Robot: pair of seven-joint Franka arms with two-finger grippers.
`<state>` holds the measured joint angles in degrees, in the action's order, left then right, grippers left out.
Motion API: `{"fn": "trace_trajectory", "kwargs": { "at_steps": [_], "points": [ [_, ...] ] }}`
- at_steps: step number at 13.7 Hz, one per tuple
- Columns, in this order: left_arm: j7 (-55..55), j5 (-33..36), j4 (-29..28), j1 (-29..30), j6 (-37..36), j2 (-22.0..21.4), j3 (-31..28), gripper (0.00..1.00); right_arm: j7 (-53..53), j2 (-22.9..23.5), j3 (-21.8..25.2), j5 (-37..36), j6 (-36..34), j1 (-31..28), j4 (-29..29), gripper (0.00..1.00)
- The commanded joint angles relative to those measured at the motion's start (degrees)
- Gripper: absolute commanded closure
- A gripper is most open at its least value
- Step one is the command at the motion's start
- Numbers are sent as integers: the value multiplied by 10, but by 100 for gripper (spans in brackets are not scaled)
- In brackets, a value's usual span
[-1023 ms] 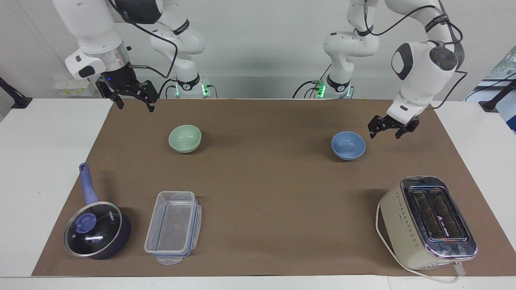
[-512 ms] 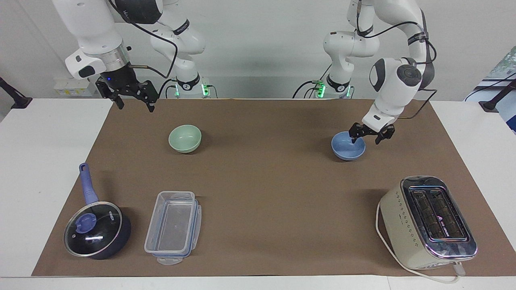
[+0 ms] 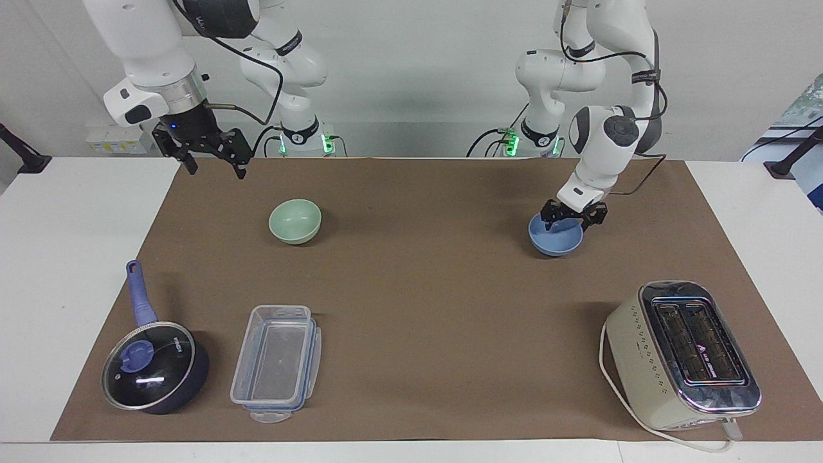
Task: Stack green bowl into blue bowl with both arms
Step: 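Lower the left gripper and grasp the rim of the blue bowl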
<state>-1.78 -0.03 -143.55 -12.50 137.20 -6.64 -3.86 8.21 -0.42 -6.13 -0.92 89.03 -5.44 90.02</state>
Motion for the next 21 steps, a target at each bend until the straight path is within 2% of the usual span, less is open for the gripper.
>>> {"fn": "trace_trajectory", "kwargs": {
  "at_steps": [1, 2, 3, 4, 11, 21],
  "points": [
    [-37, 6, -19, -9, 29, -8, -6, 40, -8, -12, -2, 0, 11, -5, 14, 0],
    [-52, 6, -18, -9, 29, -8, -6, 73, -8, -12, -2, 0, 11, -5, 14, 0],
    [-52, 6, -18, -9, 29, -7, -6, 95, -8, -12, -2, 0, 11, -5, 14, 0],
    [-53, 6, -16, -8, 27, -6, -6, 100, -8, -12, -2, -1, 11, -5, 14, 0],
    [-36, 6, 5, 14, 7, -7, -9, 100, -8, -12, -2, 0, 11, -5, 14, 0],
    [-34, -21, 169, 21, -198, -10, -11, 100, -8, -12, -2, 0, 10, -6, 14, 0]
  ]
}}
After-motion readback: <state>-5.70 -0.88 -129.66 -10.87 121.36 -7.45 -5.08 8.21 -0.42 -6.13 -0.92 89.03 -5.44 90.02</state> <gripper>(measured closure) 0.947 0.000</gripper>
